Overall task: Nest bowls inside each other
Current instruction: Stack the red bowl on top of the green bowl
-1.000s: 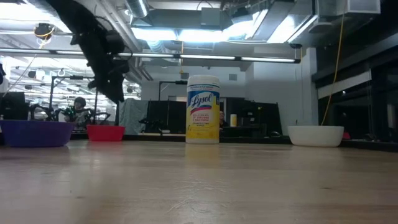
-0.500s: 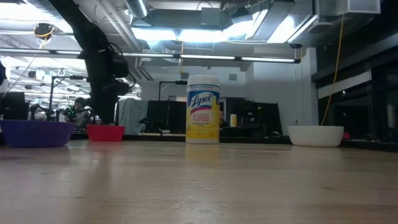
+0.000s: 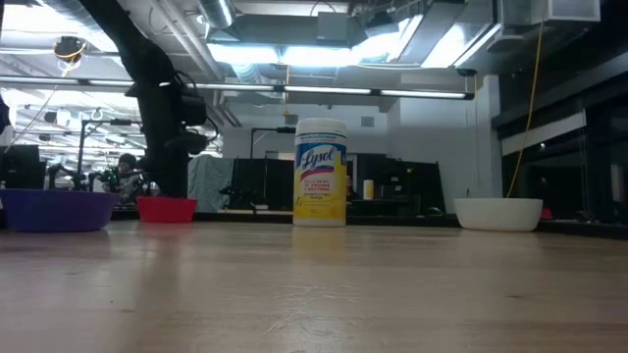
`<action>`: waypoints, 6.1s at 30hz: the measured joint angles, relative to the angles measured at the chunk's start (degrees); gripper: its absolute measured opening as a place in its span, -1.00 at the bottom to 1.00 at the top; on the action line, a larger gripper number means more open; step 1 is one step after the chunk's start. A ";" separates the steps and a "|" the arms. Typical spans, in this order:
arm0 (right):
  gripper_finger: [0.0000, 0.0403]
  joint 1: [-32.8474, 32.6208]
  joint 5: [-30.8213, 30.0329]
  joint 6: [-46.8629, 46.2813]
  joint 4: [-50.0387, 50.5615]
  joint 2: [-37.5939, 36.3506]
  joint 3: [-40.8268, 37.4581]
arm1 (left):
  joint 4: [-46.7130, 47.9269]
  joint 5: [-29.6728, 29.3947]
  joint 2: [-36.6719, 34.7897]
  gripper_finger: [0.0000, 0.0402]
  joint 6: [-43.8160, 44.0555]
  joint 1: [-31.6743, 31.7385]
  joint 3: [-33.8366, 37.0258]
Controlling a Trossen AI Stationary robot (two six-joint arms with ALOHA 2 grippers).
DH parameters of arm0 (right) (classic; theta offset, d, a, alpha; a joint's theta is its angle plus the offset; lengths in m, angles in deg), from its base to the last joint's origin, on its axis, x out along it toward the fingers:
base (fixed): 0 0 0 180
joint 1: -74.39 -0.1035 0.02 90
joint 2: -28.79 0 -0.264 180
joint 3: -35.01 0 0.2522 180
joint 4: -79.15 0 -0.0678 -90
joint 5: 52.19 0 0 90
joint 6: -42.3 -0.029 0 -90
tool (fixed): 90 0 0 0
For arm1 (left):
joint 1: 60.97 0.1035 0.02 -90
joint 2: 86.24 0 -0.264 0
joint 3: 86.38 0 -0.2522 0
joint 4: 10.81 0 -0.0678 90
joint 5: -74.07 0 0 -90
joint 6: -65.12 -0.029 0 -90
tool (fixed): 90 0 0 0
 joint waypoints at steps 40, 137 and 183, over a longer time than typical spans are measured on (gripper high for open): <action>-0.45 -0.23 18.10 8.36 13.39 4.49 -0.07 | -54.97 78.11 -21.90 -0.99 41.94 -15.65 -5.89; -0.95 -16.08 51.96 -4.87 -2.97 13.68 6.25 | -70.61 67.80 -1.66 -0.99 47.12 -43.82 -34.29; -0.99 -6.65 -19.62 20.21 71.79 9.77 -6.15 | -47.38 48.22 -2.25 -0.33 31.86 -6.03 -34.29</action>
